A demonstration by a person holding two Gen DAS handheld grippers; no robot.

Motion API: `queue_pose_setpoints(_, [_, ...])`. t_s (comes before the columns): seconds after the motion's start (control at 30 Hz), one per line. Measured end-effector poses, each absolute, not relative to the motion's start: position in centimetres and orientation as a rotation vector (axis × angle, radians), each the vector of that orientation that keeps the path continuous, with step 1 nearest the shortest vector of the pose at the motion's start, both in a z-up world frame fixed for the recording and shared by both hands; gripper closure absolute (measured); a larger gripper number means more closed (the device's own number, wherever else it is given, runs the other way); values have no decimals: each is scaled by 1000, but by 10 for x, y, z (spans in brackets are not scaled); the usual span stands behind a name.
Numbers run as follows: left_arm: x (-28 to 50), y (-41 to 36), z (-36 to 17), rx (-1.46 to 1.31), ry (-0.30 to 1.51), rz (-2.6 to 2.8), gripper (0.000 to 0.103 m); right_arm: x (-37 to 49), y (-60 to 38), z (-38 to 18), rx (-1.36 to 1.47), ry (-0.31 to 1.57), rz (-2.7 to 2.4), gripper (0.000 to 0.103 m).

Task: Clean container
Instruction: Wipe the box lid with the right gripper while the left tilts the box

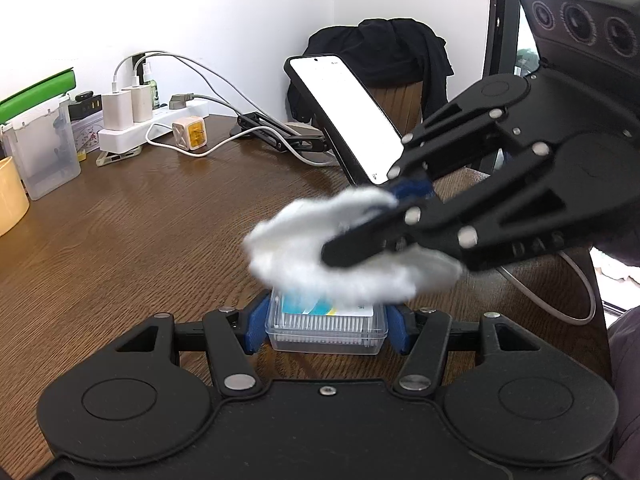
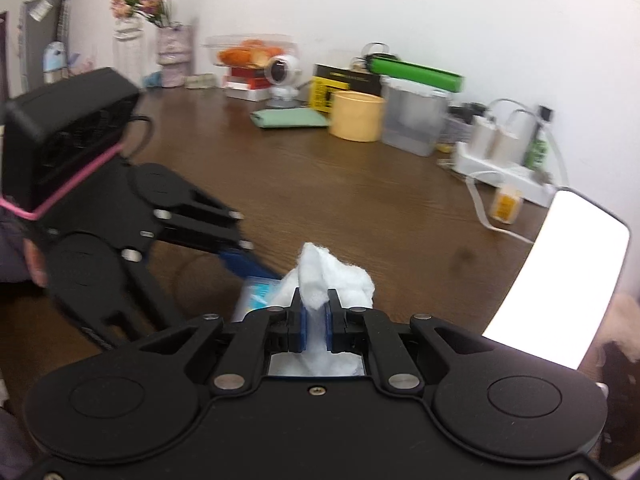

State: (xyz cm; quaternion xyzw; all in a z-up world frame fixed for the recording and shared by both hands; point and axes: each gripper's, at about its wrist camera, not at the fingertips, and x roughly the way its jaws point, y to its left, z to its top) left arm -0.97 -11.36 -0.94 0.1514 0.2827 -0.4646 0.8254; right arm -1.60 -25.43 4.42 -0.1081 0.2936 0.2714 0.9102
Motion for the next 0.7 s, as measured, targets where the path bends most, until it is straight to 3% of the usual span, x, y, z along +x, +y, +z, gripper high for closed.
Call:
queue_pose_setpoints(0.53, [-8,-114,-11,322,601,-988,46,-17,-257,43,-220,608,540,95])
queue_pose_setpoints(0.7, [-8,-113,-10,314,596,-967,46,-10,-254,39,-262,525,512,94])
